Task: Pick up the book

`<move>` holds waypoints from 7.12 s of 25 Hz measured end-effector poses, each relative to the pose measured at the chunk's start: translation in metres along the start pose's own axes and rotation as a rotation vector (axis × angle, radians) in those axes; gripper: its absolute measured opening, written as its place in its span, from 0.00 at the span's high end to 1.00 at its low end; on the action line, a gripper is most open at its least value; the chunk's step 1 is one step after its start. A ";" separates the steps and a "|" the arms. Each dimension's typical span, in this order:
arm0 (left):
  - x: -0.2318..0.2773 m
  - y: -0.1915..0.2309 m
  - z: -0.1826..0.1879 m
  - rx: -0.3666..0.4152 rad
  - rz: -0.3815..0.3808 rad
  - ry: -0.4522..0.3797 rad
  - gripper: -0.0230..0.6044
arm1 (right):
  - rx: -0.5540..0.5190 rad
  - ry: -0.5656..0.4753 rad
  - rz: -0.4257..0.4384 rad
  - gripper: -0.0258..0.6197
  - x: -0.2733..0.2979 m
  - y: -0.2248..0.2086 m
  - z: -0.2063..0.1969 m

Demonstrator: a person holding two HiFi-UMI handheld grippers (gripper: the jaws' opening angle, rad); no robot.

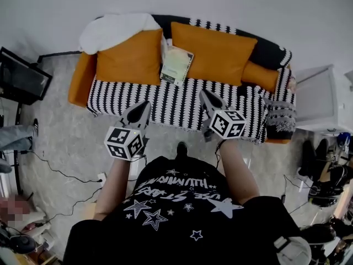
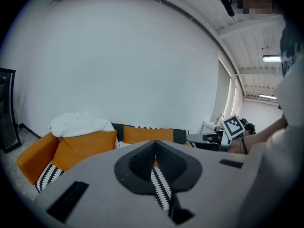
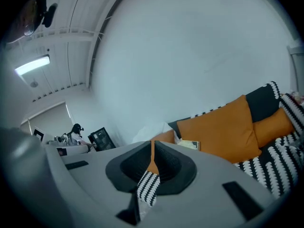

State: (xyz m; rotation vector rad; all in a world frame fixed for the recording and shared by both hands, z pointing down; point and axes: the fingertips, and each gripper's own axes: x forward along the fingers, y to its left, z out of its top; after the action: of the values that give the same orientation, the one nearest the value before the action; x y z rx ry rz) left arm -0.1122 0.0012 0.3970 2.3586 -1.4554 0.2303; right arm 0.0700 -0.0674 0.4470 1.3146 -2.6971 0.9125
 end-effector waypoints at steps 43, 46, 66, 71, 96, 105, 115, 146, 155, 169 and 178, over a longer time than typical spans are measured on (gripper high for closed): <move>0.262 0.131 0.079 0.045 -0.372 0.112 0.95 | 0.066 0.003 -0.333 0.91 0.146 -0.101 0.072; 0.274 0.130 0.061 0.036 -0.399 0.161 0.95 | 0.111 0.014 -0.375 0.91 0.145 -0.114 0.056; 0.333 0.144 0.022 -0.022 -0.224 0.232 0.95 | 0.214 0.211 -0.239 0.85 0.206 -0.199 -0.009; 0.350 0.155 0.009 -0.008 -0.196 0.250 0.95 | 0.202 0.288 -0.169 0.75 0.243 -0.213 -0.032; 0.404 0.172 -0.078 -0.046 -0.160 0.335 0.95 | 0.208 0.387 -0.050 0.64 0.332 -0.272 -0.123; 0.406 0.180 -0.087 -0.049 -0.142 0.346 0.95 | 0.089 0.364 0.067 0.59 0.349 -0.257 -0.127; 0.403 0.186 -0.089 -0.050 -0.133 0.344 0.95 | 0.072 0.311 0.045 0.53 0.360 -0.260 -0.128; 0.365 0.200 -0.091 -0.065 -0.108 0.328 0.95 | -0.063 0.401 0.286 0.70 0.397 -0.181 -0.140; 0.345 0.203 -0.037 -0.048 -0.126 0.240 0.95 | -0.057 0.317 0.201 0.70 0.351 -0.167 -0.075; 0.305 0.184 0.049 0.031 -0.236 0.128 0.95 | -0.114 0.146 0.101 0.70 0.259 -0.086 0.033; 0.276 0.156 0.095 0.080 -0.241 0.042 0.95 | -0.177 0.075 0.088 0.70 0.229 -0.070 0.090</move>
State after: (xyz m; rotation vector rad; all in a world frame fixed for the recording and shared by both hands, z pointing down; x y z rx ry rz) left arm -0.1295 -0.3279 0.4318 2.5486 -1.1495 0.2774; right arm -0.0070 -0.3108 0.4643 1.1141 -2.7235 0.6942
